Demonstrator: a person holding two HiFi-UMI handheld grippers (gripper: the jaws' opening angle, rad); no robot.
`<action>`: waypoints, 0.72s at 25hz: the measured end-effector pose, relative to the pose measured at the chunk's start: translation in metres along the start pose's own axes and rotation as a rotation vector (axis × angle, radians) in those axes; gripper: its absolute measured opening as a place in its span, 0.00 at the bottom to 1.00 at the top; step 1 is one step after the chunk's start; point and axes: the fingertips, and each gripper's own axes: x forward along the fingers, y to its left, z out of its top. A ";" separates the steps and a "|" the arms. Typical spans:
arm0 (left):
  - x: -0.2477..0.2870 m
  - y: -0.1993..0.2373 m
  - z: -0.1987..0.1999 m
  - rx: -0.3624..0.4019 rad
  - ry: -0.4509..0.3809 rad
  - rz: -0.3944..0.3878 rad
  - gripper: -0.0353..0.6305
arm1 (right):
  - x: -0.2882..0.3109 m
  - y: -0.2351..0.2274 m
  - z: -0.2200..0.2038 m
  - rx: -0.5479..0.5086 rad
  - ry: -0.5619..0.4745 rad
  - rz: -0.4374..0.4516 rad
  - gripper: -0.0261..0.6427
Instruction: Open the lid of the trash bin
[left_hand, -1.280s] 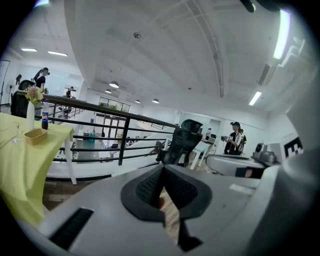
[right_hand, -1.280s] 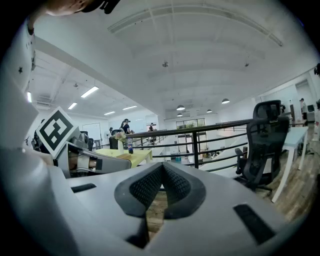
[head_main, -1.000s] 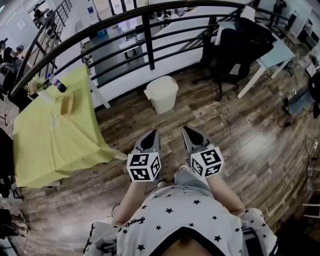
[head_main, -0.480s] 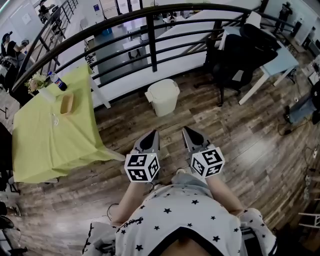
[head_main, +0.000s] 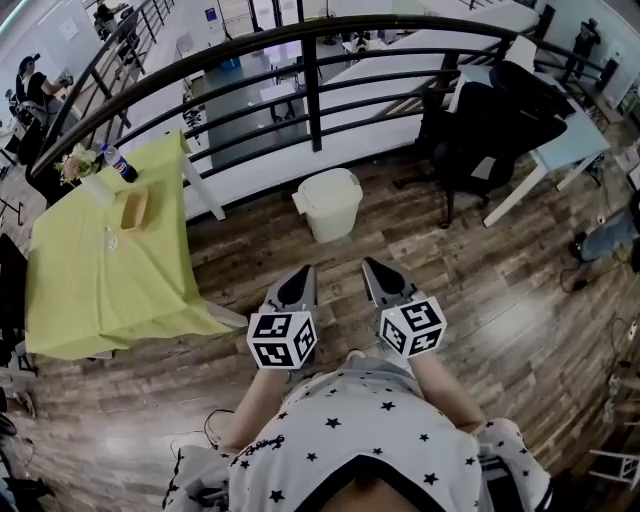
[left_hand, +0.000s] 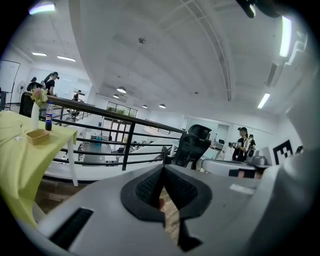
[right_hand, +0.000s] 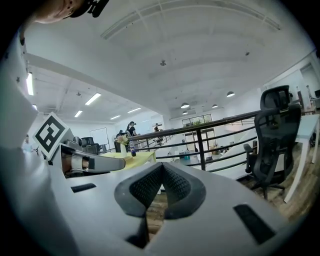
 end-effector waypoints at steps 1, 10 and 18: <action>0.003 -0.002 0.001 -0.004 -0.003 0.004 0.07 | 0.000 -0.005 0.001 -0.001 0.001 0.003 0.03; 0.037 -0.021 -0.008 -0.052 -0.015 0.039 0.07 | -0.008 -0.049 -0.004 0.009 0.016 0.030 0.03; 0.045 -0.016 -0.019 -0.071 0.021 0.068 0.07 | -0.005 -0.064 -0.011 0.038 0.025 0.033 0.03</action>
